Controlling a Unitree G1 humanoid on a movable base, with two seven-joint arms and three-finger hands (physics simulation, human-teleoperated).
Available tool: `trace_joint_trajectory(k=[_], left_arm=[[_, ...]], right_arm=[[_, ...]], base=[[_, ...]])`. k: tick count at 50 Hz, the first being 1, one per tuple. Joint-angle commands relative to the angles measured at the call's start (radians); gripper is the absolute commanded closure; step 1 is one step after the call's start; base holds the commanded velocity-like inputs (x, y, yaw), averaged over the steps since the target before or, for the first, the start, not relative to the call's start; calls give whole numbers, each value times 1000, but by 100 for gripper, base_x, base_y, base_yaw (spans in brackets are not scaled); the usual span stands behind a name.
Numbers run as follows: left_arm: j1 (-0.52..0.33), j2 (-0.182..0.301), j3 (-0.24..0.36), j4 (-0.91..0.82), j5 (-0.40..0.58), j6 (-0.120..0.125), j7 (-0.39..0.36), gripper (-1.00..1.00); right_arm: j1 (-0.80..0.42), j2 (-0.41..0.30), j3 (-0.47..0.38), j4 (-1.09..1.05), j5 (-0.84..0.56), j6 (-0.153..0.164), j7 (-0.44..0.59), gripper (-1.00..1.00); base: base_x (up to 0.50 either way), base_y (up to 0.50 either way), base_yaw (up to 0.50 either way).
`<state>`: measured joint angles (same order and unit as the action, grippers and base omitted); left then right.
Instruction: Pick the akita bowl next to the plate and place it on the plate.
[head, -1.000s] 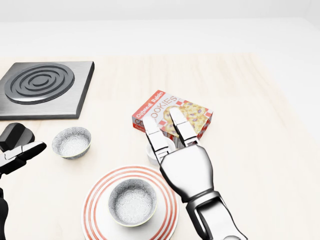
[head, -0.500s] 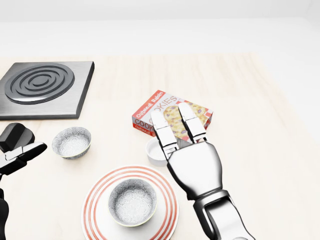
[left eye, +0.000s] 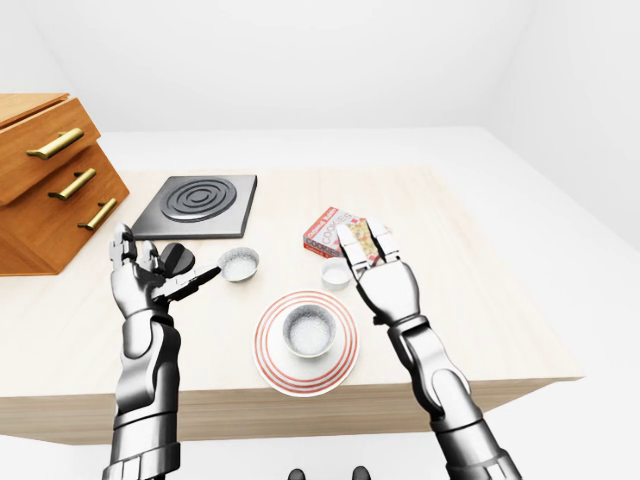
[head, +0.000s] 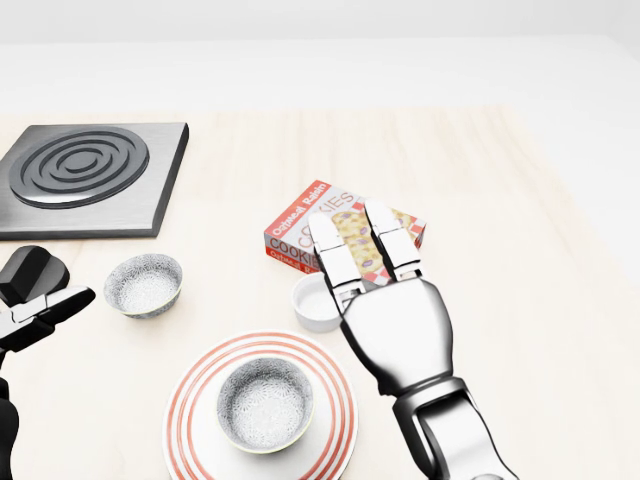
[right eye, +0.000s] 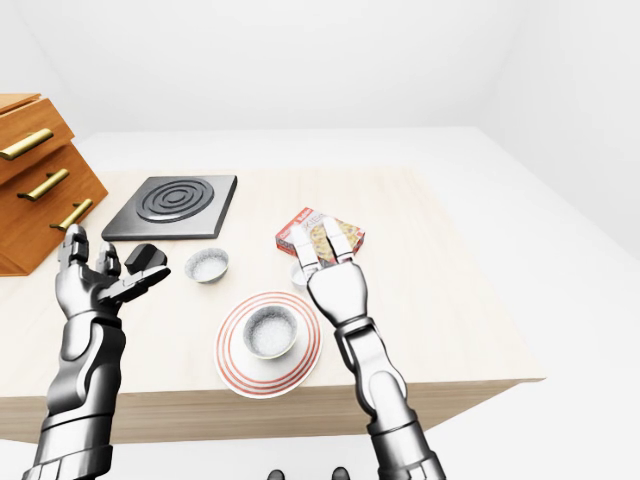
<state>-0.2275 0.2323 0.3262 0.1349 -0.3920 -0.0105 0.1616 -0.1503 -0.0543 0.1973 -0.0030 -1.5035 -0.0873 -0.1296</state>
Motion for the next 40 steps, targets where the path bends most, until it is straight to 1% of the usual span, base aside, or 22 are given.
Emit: trace_joint_trajectory(k=[1,2,3,4,6,7,8,10,11,12,13,17,19,20,21,27,28,29,31,33,37,40], left_arm=[[2,-3,-2,1,2,-1,2,-100],[-2,-3,-2,19,5,-14,-3,-100],[4,-2,-3,-8,2,7,7,-100],[-1,-3,-3,13,4,-8,0,-100],[5,-3,-5,-16,3,14,9,-100],[5,-4,-5,-16,4,14,8,-100],[0,-5,-3,9,6,-4,-1,-100],[1,-4,-5,-2,5,5,4,-100],[-1,-5,-4,12,6,-6,-1,-100],[1,-4,-5,7,5,-2,0,-100],[-2,-5,-4,22,6,-14,-5,-100],[0,-4,-6,8,4,-4,1,-100],[-3,-5,-6,25,6,-16,-3,-100],[4,-6,-9,-13,3,12,11,-100],[5,-7,-8,-18,4,16,12,-100],[-1,-9,-9,15,9,-9,2,-100],[0,-8,-10,7,8,-2,6,-100],[-3,-8,-8,25,9,-14,0,-100],[-4,-7,-10,23,9,-13,2,-100],[2,-9,-12,-2,9,4,10,-100],[-3,-9,-11,22,12,-13,2,-100],[3,-9,-11,1,11,0,8,-100]], right_arm=[[-3,-12,-25,-40,19,0,26,-100],[-3,-13,-29,-53,24,0,38,-100],[-7,-16,-35,-54,27,0,39,-100],[-10,-19,-42,-61,32,0,45,-100],[-11,-22,-50,-67,35,0,51,-100],[-13,-24,-52,-59,34,0,43,-100],[-12,-25,-53,-57,34,0,41,-100],[-12,-23,-52,-57,32,0,40,-100],[-12,-22,-53,-65,33,0,45,-100],[-12,-22,-54,-73,37,0,55,-100],[-14,-24,-55,-73,36,0,56,-100],[-20,-26,-61,-83,42,0,69,-100],[-26,-27,-67,-93,48,0,78,-100],[-30,-30,-72,-94,52,0,79,-100],[-34,-30,-76,-96,55,0,83,-100],[-31,-42,-95,-88,74,0,67,-100],[-30,-48,-104,-86,84,0,61,-100],[-29,-52,-110,-80,89,0,57,-100],[-30,-64,-128,-62,96,0,44,-100],[-27,-75,-151,-70,122,0,46,-100],[-38,-91,-184,-102,162,0,72,-100],[-58,-106,-214,-148,197,0,112,-100]], base=[[0,0,0],[0,0,0],[0,0,0],[0,0,0],[0,0,0],[0,0,0],[0,0,0],[0,0,0],[0,0,0],[0,0,0],[0,0,0],[0,0,0],[0,0,0],[0,0,0],[0,0,0],[0,0,0],[0,0,0],[0,0,0],[0,0,0],[0,0,0],[0,0,0],[0,0,0]])
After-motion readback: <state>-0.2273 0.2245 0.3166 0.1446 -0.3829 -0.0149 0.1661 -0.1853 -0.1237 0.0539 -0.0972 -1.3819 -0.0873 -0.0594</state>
